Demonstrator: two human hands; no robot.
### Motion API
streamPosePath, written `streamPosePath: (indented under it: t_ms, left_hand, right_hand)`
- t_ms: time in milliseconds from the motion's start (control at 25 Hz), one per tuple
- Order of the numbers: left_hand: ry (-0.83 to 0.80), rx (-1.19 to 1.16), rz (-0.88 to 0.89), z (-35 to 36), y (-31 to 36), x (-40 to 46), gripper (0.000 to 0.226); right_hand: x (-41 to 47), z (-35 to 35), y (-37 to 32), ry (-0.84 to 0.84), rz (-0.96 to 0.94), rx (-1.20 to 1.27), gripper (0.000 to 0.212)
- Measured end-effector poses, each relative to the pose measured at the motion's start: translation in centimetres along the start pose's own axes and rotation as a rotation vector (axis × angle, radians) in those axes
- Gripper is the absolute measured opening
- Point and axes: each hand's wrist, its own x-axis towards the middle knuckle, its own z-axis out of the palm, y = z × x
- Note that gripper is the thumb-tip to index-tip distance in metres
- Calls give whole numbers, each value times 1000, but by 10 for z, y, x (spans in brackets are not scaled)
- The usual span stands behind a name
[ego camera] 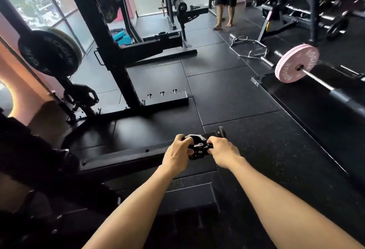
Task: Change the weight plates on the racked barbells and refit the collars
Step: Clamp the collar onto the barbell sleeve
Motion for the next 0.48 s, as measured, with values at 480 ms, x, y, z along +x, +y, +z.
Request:
streamPosePath:
  t_ms: [480]
  left_hand:
    - [179,-278,78,-167,33,-232,21]
  right_hand:
    - [-239,-73,-100,78,-345,346,27]
